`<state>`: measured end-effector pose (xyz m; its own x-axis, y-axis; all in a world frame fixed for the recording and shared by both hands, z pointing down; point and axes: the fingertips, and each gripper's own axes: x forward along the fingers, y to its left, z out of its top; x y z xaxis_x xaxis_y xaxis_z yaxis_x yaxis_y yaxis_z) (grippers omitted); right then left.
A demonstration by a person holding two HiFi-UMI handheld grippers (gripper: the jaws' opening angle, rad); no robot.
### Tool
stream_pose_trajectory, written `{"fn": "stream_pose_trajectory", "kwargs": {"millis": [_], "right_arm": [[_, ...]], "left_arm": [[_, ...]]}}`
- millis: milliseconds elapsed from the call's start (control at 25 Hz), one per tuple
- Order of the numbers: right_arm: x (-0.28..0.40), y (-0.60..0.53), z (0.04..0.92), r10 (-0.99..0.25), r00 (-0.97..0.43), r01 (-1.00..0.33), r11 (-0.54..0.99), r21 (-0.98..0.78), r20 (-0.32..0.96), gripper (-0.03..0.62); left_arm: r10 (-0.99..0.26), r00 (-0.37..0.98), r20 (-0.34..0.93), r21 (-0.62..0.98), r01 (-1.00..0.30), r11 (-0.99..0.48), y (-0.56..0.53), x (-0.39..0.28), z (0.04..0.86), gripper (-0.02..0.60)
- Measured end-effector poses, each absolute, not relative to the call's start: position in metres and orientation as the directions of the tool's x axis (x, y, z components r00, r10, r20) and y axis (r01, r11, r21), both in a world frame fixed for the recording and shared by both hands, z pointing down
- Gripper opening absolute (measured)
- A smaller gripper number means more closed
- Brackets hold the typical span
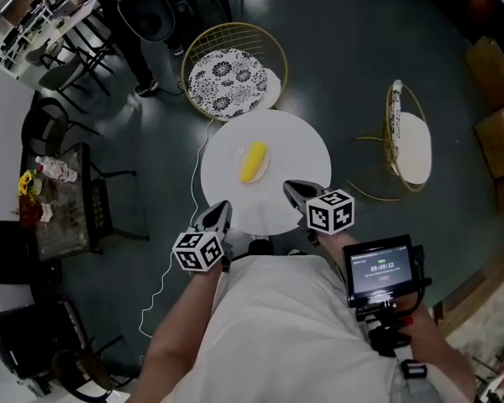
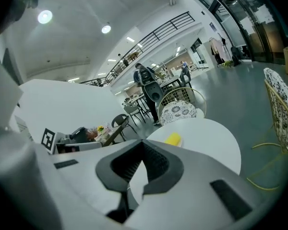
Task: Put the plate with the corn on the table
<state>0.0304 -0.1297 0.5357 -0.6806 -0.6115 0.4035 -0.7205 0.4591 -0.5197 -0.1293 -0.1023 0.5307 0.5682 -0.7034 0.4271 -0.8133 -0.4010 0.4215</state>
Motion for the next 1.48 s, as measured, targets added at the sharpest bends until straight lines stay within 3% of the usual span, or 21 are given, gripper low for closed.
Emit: {"fn": "stream_pose_trajectory", "kwargs": {"millis": [400,1480], "right_arm": [[0.052,-0.081,0.520,-0.604,-0.707,-0.695,0.500,-0.517,0.367,0.008],[0.065,-0.056,0.523,-0.618,-0.714,-0.680,0.498,-0.538,0.330,0.008]], "left_arm": [[-0.677,0.629,0.382,0.373,-0.775,-0.510,-0.068,-0.076,0.511,0.006],[-0.672,0.627,0.393,0.362,-0.778,-0.514,-0.041,-0.056,0.511,0.006]]}}
